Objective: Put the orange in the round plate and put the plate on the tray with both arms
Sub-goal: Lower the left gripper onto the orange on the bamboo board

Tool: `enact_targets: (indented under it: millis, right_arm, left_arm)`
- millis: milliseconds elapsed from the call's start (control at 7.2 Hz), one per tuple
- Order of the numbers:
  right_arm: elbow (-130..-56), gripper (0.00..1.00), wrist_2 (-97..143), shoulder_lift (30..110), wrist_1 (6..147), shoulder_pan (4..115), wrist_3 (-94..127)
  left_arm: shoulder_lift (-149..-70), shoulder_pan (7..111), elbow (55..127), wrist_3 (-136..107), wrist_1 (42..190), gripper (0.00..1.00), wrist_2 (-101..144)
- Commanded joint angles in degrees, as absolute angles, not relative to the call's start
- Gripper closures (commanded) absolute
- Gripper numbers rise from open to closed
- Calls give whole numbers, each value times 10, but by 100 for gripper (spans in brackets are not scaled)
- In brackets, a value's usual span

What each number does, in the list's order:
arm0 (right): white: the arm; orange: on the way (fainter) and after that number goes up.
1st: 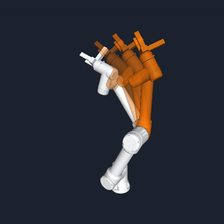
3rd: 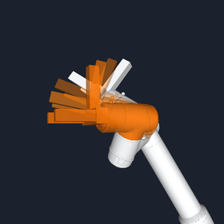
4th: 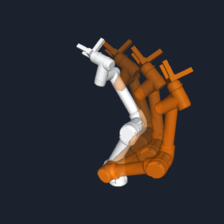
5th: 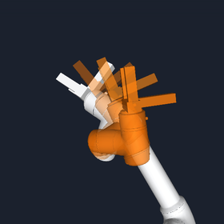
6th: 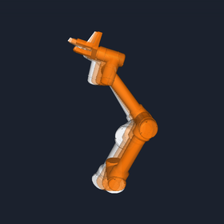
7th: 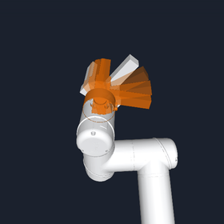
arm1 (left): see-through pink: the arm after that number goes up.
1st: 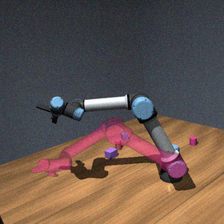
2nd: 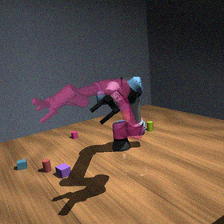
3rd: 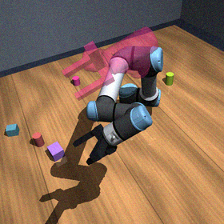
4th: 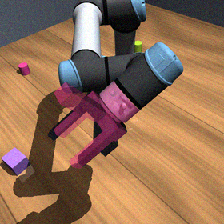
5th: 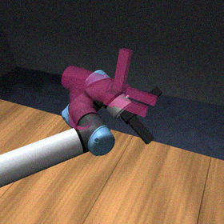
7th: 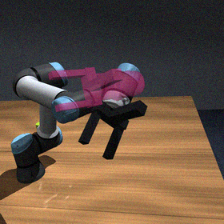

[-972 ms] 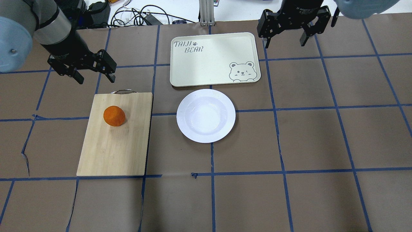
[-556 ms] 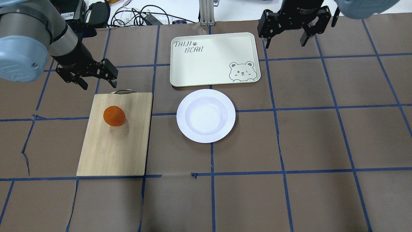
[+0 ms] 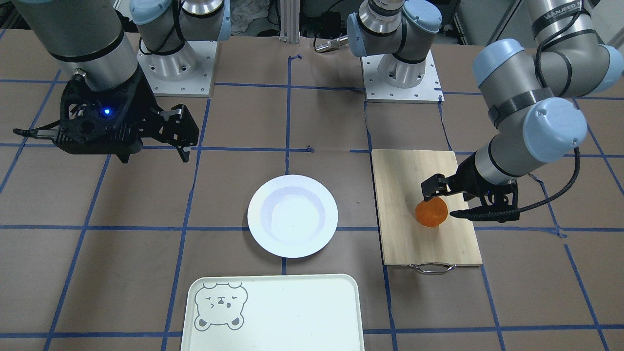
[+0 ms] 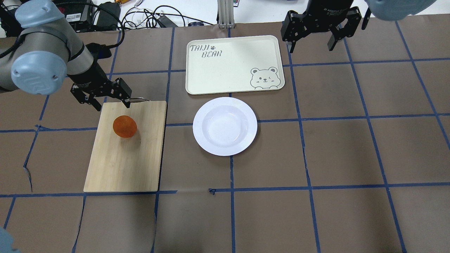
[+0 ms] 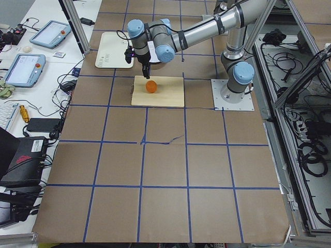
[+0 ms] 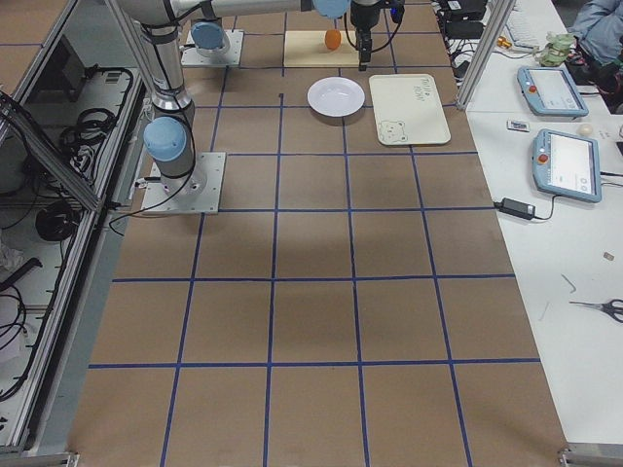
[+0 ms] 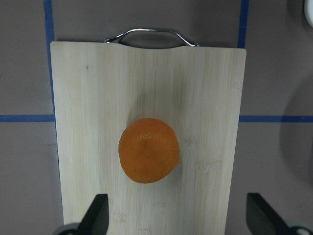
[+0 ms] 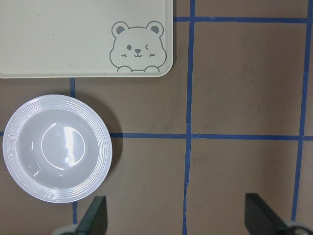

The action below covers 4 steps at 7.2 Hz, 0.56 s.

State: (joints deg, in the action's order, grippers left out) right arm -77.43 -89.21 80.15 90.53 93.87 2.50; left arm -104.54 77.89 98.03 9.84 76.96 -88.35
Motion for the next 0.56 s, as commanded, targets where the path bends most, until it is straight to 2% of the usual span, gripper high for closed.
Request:
enact_targets:
  millis: [0,417]
  right_arm:
    - [-774,0,-892,802,905,939,25]
    - [-774,0,-892,802,904,939,25]
  left_arm:
    - [-1079,773,982,90,756,0,-883]
    - [-1116,763,983,91,741,0,-883]
